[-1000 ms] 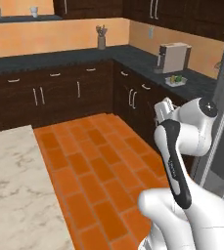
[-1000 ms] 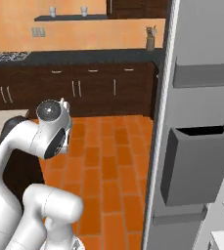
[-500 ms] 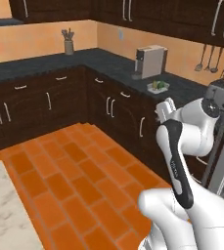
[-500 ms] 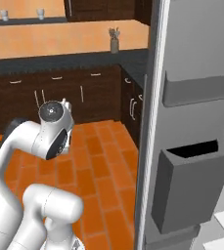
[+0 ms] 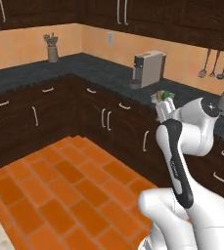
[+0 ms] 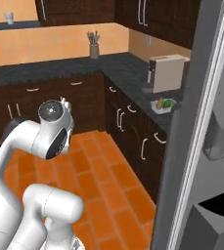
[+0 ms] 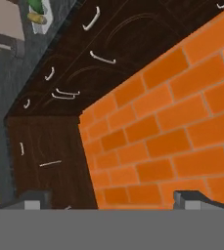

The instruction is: Take the meat container that has the fish and place it on the second highest rack of the freezer. Then take the vegetable container that has the broccoli and potato and place it on the highest rack of the freezer.

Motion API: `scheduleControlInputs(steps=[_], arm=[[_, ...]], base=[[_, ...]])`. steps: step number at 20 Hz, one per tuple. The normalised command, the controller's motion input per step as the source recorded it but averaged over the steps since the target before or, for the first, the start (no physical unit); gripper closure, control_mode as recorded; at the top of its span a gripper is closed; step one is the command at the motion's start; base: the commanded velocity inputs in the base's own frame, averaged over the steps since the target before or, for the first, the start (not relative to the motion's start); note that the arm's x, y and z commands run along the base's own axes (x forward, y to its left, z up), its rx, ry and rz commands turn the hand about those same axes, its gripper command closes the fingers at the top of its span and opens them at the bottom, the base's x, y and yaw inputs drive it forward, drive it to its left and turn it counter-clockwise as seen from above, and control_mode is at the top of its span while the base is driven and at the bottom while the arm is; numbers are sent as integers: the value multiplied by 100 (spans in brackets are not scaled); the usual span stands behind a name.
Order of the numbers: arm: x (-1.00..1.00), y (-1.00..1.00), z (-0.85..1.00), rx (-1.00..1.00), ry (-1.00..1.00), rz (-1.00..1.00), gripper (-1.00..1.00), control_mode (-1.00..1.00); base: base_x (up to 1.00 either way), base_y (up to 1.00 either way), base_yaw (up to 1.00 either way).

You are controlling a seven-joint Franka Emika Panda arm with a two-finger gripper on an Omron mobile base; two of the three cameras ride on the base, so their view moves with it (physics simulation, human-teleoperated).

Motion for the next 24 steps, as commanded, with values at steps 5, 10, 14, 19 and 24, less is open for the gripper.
scheduleControlInputs(steps=[5, 10, 14, 19, 24], arm=[[0, 0, 0, 0, 0, 0, -100, 100], [0, 0, 0, 0, 0, 0, -100, 100], [0, 0, 0, 0, 0, 0, -100, 100], [0, 0, 0, 0, 0, 0, -100, 100], [0, 0, 0, 0, 0, 0, -100, 100]], base=[[100, 8, -49], [100, 16, -54], [100, 21, -57], [95, 52, -56], [61, 77, -50]])
